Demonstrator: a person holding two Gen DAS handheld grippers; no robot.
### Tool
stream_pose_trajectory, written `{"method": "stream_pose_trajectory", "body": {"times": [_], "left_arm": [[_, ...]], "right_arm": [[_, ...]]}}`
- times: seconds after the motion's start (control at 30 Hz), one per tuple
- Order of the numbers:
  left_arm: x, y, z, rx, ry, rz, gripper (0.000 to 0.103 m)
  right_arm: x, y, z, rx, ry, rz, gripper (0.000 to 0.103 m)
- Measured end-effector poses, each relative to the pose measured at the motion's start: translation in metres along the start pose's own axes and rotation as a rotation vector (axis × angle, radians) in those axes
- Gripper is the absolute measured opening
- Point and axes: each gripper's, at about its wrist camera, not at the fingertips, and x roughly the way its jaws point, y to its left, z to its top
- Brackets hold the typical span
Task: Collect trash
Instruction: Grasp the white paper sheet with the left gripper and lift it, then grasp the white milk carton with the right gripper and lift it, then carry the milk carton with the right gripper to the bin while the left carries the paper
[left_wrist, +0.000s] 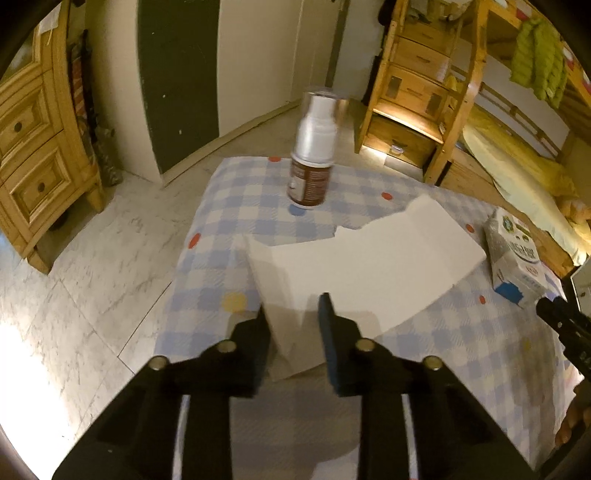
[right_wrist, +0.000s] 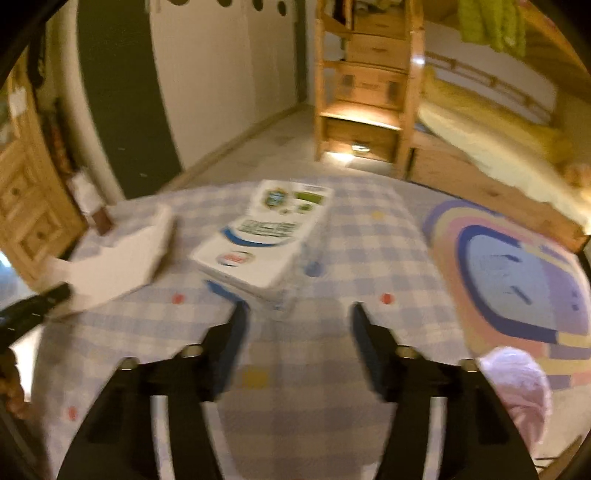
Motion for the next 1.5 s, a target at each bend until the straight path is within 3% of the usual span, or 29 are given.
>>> {"method": "stream_pose_trajectory", "body": {"times": [0.2, 0.43, 0.53, 0.57, 0.6, 0.77, 1.1, 1.5], "left_arm": [[-0.009, -0.007, -0.008, 0.011, -0.025, 0.009, 0.006], [-0.02, -0.01, -0.019, -0.01, -0.03, 0.024, 0.005], [-0.022, -0.009, -0.025, -0.023, -0.017, 0.022, 0.005], [-0.023, -0.009, -0.027, -0.027, -0.013, 0.016, 0.005], [-0.025, -0.009, -0.029, -0.028, -0.012, 0.012, 0.005], [-0.039, -0.013, -0.044, -0.044, -0.006, -0.028, 0.005], [-0.111, -0.041, -0.077, 0.006, -0.099, -0.175, 0.0], [-0.196, -0.118, -0.096, 0.156, -0.227, -0.277, 0.0]], "right_arm": [[0.011, 0.028, 0.015, -0.039, -0.035, -0.028, 0.089], [0.041, 0.035, 0.031, 0.007, 0.024, -0.143, 0.089], [0.041, 0.028, 0.029, 0.04, 0.033, -0.14, 0.087], [0.039, 0.026, 0.027, 0.043, 0.035, -0.125, 0.073], [0.035, 0.023, 0.024, 0.044, 0.044, -0.105, 0.067], [0.007, 0.005, 0.005, 0.024, 0.044, -0.073, 0.066], [-0.11, -0.026, -0.051, 0.016, -0.054, 0.02, 0.066], [-0.191, -0.063, -0.09, 0.067, -0.152, 0.012, 0.067]]}}
